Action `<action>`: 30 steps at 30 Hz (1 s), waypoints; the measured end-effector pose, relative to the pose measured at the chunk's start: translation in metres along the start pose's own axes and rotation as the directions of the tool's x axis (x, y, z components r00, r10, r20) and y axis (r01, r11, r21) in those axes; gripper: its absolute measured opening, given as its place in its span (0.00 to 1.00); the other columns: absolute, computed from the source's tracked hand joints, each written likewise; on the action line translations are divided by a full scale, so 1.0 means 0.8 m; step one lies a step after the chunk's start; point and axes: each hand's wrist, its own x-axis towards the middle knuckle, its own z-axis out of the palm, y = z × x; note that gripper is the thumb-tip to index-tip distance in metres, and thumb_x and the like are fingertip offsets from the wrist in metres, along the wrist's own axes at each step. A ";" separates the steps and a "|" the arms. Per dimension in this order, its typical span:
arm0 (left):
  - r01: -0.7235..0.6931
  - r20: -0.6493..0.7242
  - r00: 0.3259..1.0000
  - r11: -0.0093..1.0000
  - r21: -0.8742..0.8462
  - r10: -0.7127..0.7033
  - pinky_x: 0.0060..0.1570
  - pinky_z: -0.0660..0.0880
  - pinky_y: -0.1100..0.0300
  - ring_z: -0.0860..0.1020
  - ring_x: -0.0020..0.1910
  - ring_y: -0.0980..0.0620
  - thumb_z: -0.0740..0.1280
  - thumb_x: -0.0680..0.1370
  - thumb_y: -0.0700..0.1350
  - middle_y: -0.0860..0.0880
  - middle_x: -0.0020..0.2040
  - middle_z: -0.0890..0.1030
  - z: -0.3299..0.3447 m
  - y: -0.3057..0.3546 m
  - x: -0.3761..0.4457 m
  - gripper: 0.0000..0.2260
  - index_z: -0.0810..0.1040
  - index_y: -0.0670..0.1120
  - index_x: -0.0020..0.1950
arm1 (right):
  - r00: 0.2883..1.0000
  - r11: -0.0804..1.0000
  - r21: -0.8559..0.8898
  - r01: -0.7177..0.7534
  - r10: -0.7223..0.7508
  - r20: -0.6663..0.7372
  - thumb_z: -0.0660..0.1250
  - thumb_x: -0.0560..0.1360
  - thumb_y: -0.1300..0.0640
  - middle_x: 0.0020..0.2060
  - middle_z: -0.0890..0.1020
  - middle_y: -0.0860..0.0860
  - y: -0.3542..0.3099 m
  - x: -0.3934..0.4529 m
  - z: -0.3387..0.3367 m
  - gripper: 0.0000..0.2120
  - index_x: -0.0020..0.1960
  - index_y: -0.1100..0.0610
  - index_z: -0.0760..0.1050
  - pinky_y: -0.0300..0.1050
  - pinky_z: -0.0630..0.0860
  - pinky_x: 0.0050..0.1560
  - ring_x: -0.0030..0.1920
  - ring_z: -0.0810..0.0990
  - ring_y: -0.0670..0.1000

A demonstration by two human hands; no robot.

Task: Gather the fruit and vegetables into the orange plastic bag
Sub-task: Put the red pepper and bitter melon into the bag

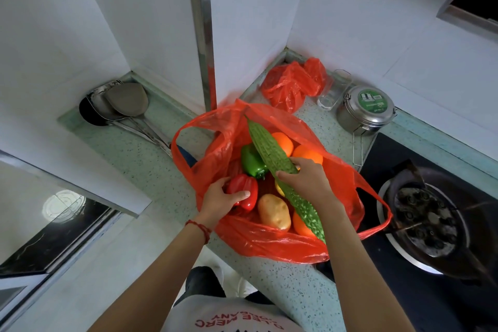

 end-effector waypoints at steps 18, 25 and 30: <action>-0.094 -0.093 0.992 0.987 -0.129 0.083 0.66 0.68 0.53 0.72 0.65 0.48 0.74 0.68 0.42 0.44 0.65 0.74 -0.005 -0.001 -0.014 0.25 0.73 0.43 0.64 | 0.997 0.999 -0.005 0.048 -0.048 -0.063 0.68 0.70 0.42 0.64 0.75 0.53 0.019 -0.008 0.022 0.32 0.69 0.56 0.66 0.57 0.71 0.62 0.65 0.70 0.54; -0.153 -0.129 0.982 0.980 -0.129 0.137 0.66 0.67 0.57 0.72 0.64 0.51 0.73 0.70 0.42 0.45 0.65 0.75 -0.005 0.003 -0.027 0.23 0.73 0.43 0.64 | 0.991 0.992 0.083 0.094 -0.085 -0.103 0.68 0.70 0.44 0.64 0.76 0.50 0.031 -0.017 0.022 0.29 0.67 0.54 0.68 0.55 0.72 0.62 0.64 0.71 0.52; -0.195 -0.154 0.972 0.973 -0.119 0.176 0.62 0.67 0.60 0.72 0.63 0.53 0.71 0.71 0.43 0.46 0.65 0.75 -0.002 0.009 -0.043 0.21 0.73 0.43 0.64 | 0.988 0.984 0.132 0.119 -0.103 -0.119 0.67 0.72 0.44 0.63 0.76 0.51 0.045 -0.031 0.019 0.27 0.66 0.55 0.69 0.54 0.71 0.64 0.65 0.71 0.51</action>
